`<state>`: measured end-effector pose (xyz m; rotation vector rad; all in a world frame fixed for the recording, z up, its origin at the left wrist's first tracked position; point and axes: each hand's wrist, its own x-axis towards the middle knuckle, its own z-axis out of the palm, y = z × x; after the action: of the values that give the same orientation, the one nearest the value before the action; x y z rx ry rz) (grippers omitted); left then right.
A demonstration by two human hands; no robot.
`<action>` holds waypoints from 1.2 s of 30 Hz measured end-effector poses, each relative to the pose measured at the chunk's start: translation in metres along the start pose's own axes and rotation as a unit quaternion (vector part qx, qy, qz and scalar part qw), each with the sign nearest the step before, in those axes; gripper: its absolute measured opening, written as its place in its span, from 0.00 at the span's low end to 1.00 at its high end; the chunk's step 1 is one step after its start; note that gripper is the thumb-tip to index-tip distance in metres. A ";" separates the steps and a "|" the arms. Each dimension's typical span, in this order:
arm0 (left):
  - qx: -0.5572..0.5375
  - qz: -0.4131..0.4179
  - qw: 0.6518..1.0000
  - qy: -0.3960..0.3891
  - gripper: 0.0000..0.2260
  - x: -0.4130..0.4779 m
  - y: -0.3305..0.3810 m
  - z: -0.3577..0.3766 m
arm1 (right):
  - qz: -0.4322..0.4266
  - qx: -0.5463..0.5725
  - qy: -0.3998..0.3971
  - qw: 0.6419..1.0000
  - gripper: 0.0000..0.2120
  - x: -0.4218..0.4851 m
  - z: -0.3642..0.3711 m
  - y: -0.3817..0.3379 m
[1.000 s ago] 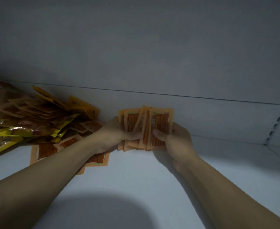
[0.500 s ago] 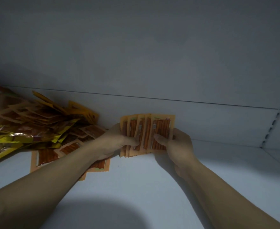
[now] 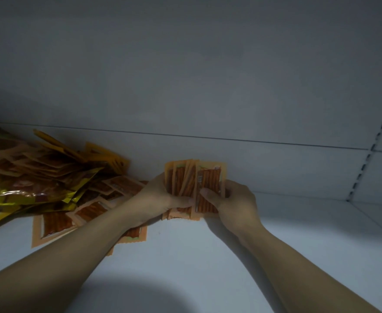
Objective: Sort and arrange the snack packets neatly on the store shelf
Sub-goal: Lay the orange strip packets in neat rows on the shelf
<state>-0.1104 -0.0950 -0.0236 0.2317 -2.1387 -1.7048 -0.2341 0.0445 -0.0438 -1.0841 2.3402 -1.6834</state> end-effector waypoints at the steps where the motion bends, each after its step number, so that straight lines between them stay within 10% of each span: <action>1: 0.008 -0.006 1.000 0.002 0.20 0.000 -0.001 -0.001 | -0.001 -0.016 -0.001 1.000 0.14 0.000 0.000 0.000; 14: -0.005 -0.006 0.998 0.058 0.25 0.008 -0.010 -0.005 | 0.017 -0.086 0.030 0.996 0.06 -0.006 -0.007 0.003; 21: 0.244 0.049 0.968 0.020 0.30 0.009 -0.009 -0.005 | 0.020 -0.100 0.040 0.994 0.07 -0.008 -0.007 0.004; 30: 0.246 0.045 0.966 0.061 0.14 0.007 -0.018 -0.007 | 0.036 -0.127 0.046 0.990 0.11 -0.012 -0.005 -0.001; 36: 0.123 0.018 0.986 0.111 0.22 0.000 -0.002 0.000 | 0.061 -0.092 0.036 0.993 0.12 -0.011 -0.009 -0.019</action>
<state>-0.1108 -0.0958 -0.0257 0.4296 -2.1656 -1.3240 -0.2201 0.0552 -0.0275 -0.8974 2.5927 -1.5155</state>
